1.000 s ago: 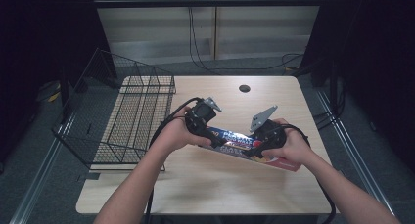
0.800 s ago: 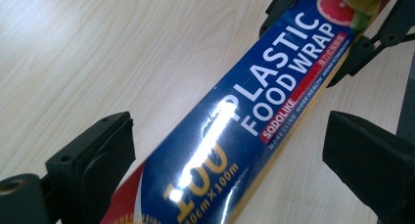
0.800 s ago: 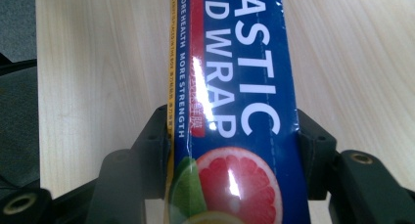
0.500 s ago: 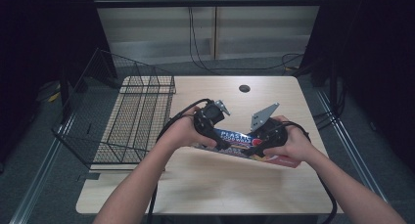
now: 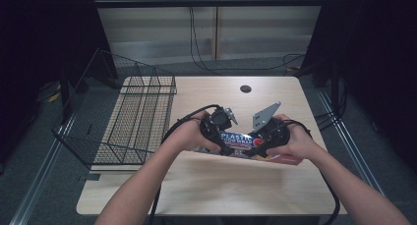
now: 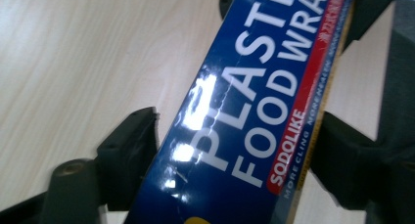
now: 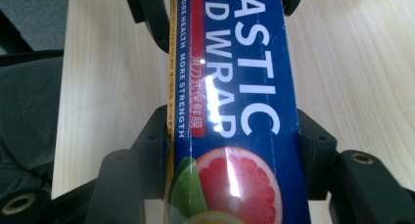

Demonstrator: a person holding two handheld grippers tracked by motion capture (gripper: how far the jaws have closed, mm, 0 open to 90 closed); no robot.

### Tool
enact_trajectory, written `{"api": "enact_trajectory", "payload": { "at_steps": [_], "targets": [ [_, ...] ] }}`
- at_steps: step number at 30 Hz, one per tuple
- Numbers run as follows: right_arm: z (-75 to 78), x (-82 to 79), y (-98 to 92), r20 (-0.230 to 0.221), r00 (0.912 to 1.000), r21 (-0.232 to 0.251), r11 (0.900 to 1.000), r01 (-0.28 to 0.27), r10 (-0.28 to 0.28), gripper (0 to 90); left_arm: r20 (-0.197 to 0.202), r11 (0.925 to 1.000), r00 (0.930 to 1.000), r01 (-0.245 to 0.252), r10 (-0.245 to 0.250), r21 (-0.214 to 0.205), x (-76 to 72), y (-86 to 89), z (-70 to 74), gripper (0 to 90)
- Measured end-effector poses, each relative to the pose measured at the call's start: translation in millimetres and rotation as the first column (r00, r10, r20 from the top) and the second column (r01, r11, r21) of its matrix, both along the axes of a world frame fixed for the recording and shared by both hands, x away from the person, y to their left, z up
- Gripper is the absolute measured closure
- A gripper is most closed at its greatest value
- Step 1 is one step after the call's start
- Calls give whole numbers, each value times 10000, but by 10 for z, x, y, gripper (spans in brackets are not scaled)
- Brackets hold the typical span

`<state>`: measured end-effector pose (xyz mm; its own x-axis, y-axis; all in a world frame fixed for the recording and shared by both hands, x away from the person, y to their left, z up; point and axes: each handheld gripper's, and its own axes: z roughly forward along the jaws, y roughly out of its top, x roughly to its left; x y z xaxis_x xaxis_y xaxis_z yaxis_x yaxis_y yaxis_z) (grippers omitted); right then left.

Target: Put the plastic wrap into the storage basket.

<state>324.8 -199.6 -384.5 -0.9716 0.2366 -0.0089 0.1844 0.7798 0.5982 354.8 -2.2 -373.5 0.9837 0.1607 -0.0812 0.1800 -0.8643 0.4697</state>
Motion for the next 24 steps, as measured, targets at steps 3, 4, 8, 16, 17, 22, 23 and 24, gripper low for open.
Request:
{"api": "enact_trajectory", "payload": {
  "at_steps": [3,4,8,16,17,22,23,24],
  "targets": [
    [-2,-1,3,4,9998,0,9998,-213,213,447,-32,9983,9991,418,-417,411,-29,-26,0,312],
    [-12,7,10,120,9978,-38,9979,-648,648,444,-230,9959,9988,441,-424,789,-69,-66,5,359],
    [-25,40,-27,-17,9991,340,9986,-413,414,284,-281,9950,9989,-337,365,944,-128,-55,36,406],
    [131,55,-380,757,9657,1605,9589,2341,-2484,0,-535,9521,9552,-2837,2910,1140,126,456,216,431],
    [122,41,-421,555,9640,1660,9544,2480,-2601,24,-328,9438,9474,-3134,3182,1050,141,503,229,432],
    [5,-36,-463,378,9450,1501,9368,3160,-3248,34,-223,9019,9069,-4155,4208,1179,246,676,272,432],
    [-8,-61,-452,580,9416,1300,9377,3223,-3317,28,-208,8967,9019,-4262,4315,1194,260,694,280,433],
    [-20,-81,-442,660,9399,1192,9378,3260,-3351,17,-207,8911,8964,-4374,4427,1209,277,710,290,433]
  ]
}}
